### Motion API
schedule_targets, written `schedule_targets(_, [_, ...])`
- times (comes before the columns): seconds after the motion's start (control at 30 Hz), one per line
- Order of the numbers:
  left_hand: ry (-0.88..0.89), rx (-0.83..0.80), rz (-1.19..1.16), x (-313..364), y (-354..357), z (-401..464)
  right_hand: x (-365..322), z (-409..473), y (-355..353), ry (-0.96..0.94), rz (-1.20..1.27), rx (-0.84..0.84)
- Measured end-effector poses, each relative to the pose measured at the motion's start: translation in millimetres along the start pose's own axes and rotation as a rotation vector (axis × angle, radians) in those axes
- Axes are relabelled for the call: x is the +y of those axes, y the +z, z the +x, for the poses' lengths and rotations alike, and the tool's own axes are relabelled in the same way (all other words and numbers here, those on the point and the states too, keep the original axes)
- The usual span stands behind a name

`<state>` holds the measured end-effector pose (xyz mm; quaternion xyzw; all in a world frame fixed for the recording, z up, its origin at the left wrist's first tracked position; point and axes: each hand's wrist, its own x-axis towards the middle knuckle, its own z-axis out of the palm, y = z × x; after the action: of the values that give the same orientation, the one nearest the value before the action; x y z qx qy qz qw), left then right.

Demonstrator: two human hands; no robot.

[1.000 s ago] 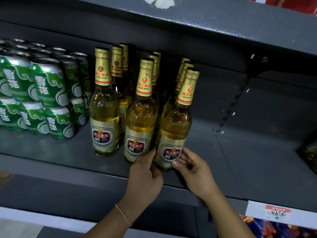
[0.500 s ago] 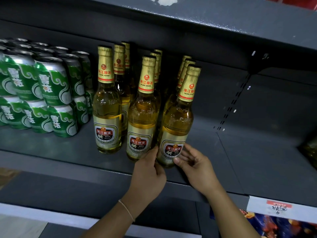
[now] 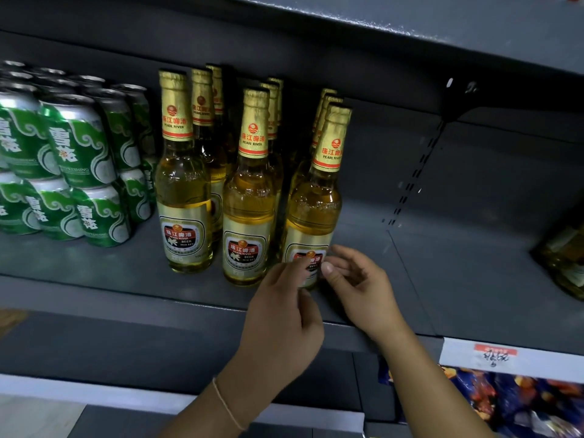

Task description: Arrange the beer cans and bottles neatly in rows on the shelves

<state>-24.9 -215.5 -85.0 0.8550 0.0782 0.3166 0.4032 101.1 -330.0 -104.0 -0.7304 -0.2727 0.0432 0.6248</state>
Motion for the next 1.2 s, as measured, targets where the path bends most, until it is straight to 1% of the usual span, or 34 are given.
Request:
schedule_targets(0.13, [0.154, -0.003, -0.045, 22.1, 9.3, 13.6, -10.4, -2.5, -18.6, -0.011, 0.022, 0.082])
schedule_targets(0.3, [0.237, -0.034, -0.066, 57.7, 36.3, 40.0, -28.6, -3.3, -65.3, -0.062, -0.002, 0.17])
schedule_targets(0.43, [0.311, -0.016, -0.117, 93.8, 76.6, 64.0, -38.3, -8.0, -119.2, -0.093, -0.035, 0.243])
schedule_targets(0.57, [0.337, -0.055, -0.155, 133.7, 128.9, 83.1, -37.3, -15.1, -188.1, -0.123, -0.074, 0.331])
schedule_targets(0.77, [0.349, -0.183, -0.146, 194.8, 209.6, 97.9, -23.7, -16.5, -304.6, -0.162, -0.155, 0.494])
schedule_targets(0.87, [0.351, -0.262, -0.116, 217.7, 251.9, 103.6, -19.4, -11.8, -364.3, -0.175, -0.216, 0.612])
schedule_targets(0.93, [0.348, -0.309, -0.114, 230.3, 279.6, 107.6, -13.8, -5.7, -403.1, -0.158, -0.292, 0.702])
schedule_targets(1.03, [0.315, -0.38, -0.178, 247.1, 317.2, 112.4, -7.9, 3.8, -450.5, -0.125, -0.424, 0.798])
schedule_targets(1.13, [0.279, -0.414, -0.221, 260.4, 344.5, 115.5, -7.3, 17.5, -484.5, -0.043, -0.632, 0.82])
schedule_targets(1.2, [0.265, -0.42, -0.216, 267.9, 358.8, 116.2, -7.2, 31.4, -502.9, 0.026, -0.69, 0.794])
